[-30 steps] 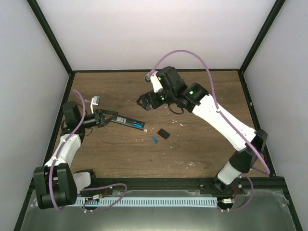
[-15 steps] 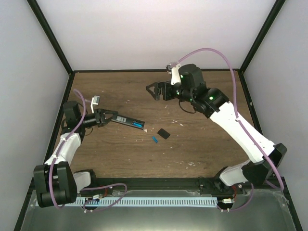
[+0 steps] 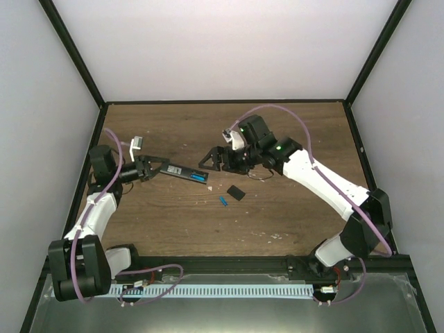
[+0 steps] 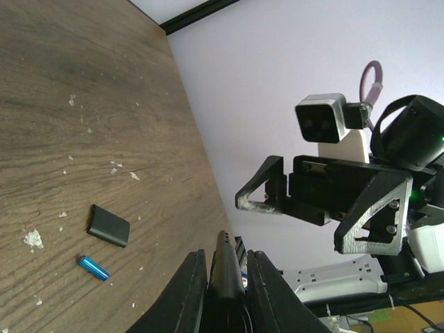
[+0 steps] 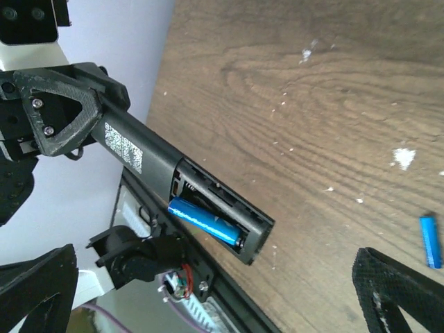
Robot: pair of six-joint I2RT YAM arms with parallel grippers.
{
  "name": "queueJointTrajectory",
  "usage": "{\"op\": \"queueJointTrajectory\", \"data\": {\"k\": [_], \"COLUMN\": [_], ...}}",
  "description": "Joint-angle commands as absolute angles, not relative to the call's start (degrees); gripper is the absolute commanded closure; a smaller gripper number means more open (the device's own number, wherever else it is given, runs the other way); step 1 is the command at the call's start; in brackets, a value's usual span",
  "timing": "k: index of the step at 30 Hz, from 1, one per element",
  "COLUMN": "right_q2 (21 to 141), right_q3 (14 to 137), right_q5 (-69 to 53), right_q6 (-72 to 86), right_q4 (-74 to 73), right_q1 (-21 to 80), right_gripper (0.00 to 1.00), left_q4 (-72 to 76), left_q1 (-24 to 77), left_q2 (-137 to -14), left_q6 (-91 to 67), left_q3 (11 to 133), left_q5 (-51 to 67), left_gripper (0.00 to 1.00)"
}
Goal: Load the batteries into the remote control
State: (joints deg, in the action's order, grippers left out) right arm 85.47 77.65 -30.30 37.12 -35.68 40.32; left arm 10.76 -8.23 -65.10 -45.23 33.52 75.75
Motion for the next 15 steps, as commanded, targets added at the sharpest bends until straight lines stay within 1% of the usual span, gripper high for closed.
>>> {"op": "queueJointTrajectory", "data": {"k": [1,9,15], "right_q2": [88.0,93.7,95.7], "right_q3": [77.1,79.8,81.4], "right_q5": [-38.2,-42.0,-42.9], "right_q6": [39.6,38.5,37.8], "right_q4": [-31.1,-29.2,-29.5], "right_q1": [40.9,43.7,44.1], "right_gripper": [0.0,0.01,0.08], "left_q4": [13.1,13.1,13.0], "left_q1": [-8.4,-8.3,-8.3], "left_q2": [-63.5,-62.7,-62.5], "left_q6": [-46.1,-46.2,-46.1], "left_q3": [33.0,32.6,32.6], "left_q5": [76.0,75.9,75.8], "left_gripper": [1.0,1.0,1.0]}}
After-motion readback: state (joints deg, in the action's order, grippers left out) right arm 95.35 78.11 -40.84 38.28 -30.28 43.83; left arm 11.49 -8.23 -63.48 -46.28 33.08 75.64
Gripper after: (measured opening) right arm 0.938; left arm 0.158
